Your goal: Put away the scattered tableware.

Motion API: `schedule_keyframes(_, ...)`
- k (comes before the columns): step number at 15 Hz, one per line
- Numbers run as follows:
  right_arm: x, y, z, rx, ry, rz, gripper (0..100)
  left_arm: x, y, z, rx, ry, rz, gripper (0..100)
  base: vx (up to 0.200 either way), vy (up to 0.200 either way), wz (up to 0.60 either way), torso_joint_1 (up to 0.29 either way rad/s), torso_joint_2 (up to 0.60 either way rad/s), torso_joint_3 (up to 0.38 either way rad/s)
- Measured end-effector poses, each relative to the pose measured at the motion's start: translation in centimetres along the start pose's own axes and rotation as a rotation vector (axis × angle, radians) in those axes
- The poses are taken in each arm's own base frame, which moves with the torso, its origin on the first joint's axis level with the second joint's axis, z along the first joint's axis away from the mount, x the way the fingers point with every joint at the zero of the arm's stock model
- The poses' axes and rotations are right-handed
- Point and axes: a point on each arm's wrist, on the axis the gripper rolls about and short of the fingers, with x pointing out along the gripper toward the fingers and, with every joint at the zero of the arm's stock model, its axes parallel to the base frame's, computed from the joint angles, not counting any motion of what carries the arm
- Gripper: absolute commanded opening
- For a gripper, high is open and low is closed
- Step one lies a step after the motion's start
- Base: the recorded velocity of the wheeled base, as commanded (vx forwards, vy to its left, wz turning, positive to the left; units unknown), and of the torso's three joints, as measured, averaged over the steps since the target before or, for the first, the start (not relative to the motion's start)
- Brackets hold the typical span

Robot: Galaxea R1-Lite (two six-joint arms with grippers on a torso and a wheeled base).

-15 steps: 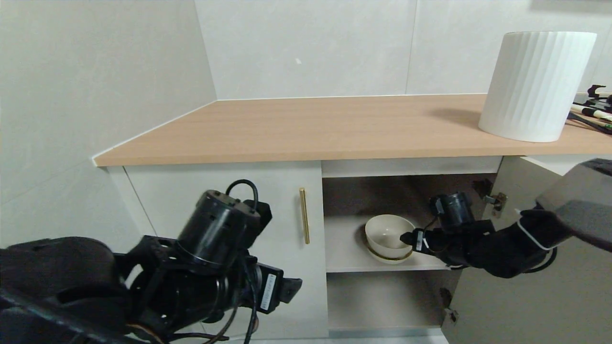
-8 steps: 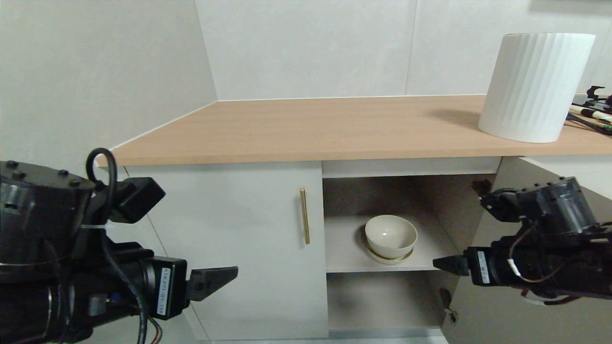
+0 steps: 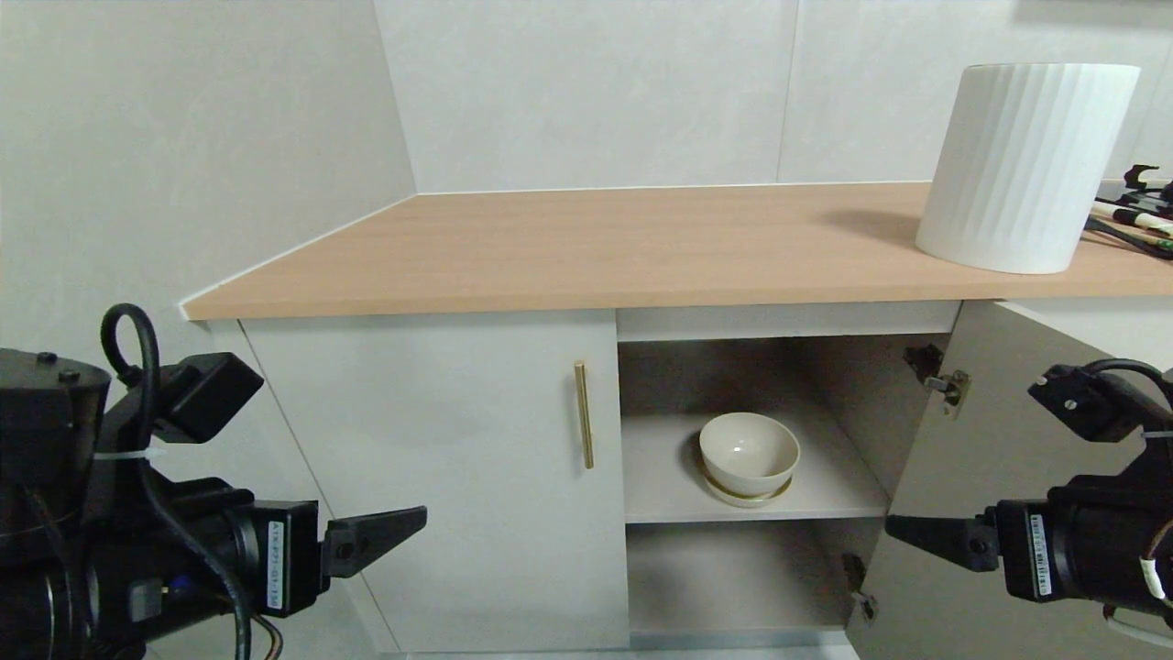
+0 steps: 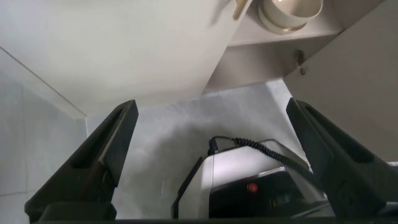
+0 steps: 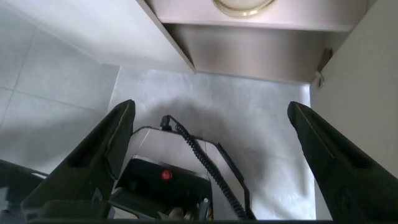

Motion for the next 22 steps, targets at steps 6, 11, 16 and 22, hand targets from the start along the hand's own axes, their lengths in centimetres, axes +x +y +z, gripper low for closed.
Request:
schedule_keyframes(6, -0.79, 0.21, -0.47, -0.017, 0.023, 0.011, 100, 0.02, 0.07, -0.27, 0.002, 0.015, 0.007, 100, -0.167, 0.0, 0.0, 0.004, 0.0, 0.0)
schedule_keyframes(11, -0.88, 0.38, -0.61, -0.026, 0.027, 0.023, 100, 0.06, 0.07, -0.28, 0.004, 0.017, 0.007, 100, -0.2, 0.0, 0.0, 0.001, 0.01, 0.004)
schedule_keyframes(16, -0.86, 0.42, -0.73, -0.03, 0.033, 0.027, 100, 0.07, 0.07, -0.34, 0.008, 0.02, 0.008, 100, -0.2, 0.0, 0.0, 0.002, 0.0, 0.001)
schedule_keyframes(22, -0.88, 0.47, -0.75, -0.031, 0.034, 0.034, 100, 0.01, 0.1, -0.39, 0.01, 0.023, 0.012, 100, -0.167, 0.0, 0.0, 0.003, 0.0, -0.003)
